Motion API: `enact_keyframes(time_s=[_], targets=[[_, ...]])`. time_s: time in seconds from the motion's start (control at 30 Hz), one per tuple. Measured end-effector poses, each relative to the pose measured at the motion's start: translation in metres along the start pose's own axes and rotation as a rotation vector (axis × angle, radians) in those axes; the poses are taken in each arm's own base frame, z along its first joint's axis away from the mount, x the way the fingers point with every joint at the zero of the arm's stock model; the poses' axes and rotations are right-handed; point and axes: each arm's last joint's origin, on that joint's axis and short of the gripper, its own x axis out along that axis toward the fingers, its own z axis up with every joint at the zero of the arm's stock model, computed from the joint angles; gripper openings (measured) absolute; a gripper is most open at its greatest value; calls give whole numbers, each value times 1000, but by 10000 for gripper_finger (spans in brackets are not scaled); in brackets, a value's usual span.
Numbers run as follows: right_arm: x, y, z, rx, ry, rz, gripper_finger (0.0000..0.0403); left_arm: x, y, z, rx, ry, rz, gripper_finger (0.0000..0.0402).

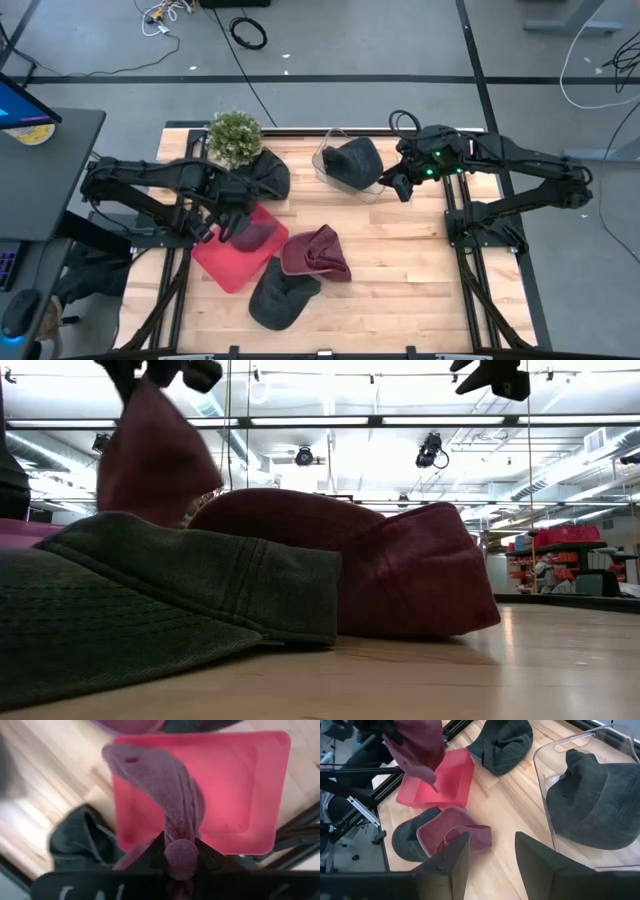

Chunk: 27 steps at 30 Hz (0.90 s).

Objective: Pick & Place hat
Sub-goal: Put the right red cap into the red bin

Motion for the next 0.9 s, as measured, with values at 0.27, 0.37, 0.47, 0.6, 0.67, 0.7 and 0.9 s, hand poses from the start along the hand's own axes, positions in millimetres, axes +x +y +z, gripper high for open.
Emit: enact_keyframes(time_s=[0.27,0.37,0.47,0.6,0.67,0.7,0.9], targets=[[14,1,1,-6,39,-18,157,24,-6,5,-43,-19,-70,38],[18,1,2,-6,51,-20,157,33,-7,4,-61,-9,-75,38],[20,1,2,-15,56,-22,157,44,-7,4,-54,-4,-77,38],[20,1,2,-17,57,-22,157,58,-4,2,-71,-11,-82,38],[20,1,2,-17,56,-22,157,63,-3,0,-60,-14,-86,38],[20,1,2,-17,57,-22,157,66,-2,-1,-44,-15,-86,38],[20,1,2,-17,56,-22,157,76,-1,-6,26,-10,-102,38]])
